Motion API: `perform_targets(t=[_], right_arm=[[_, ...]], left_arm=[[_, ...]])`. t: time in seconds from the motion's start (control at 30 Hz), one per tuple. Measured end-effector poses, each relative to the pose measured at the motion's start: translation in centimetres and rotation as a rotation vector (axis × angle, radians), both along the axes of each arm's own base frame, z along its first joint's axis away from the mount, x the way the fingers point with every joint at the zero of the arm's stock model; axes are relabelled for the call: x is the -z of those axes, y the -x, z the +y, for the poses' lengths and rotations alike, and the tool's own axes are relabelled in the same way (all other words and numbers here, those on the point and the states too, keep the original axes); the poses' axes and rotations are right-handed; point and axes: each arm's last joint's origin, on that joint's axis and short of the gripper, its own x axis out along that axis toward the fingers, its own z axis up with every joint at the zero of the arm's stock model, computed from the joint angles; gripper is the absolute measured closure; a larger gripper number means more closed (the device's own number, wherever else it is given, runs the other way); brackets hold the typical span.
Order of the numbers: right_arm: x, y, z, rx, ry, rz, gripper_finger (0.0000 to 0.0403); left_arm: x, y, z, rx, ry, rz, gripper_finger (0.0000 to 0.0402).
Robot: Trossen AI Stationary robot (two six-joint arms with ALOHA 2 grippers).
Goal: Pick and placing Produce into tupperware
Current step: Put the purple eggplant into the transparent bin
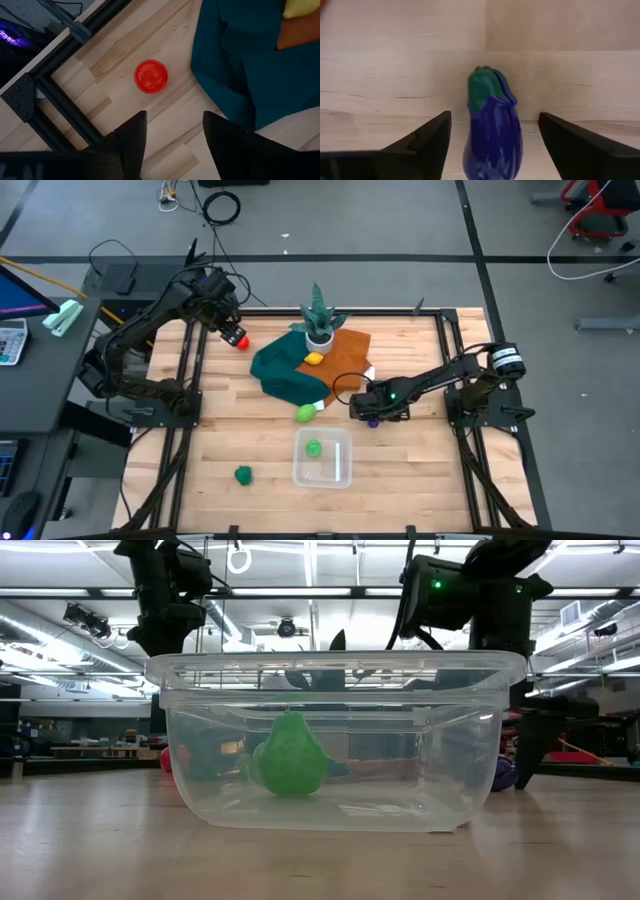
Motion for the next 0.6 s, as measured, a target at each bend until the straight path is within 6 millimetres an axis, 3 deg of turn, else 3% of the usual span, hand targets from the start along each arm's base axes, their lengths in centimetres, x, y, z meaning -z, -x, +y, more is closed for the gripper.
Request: perform_targets(t=[0.6], right_arm=[[0.25,0.14,0.22,-0.009,-0.003,0.022,0.0295]], left_arm=[[-0.04,-0.07,0.08,0.000,-0.008,-0.008,0.0201]])
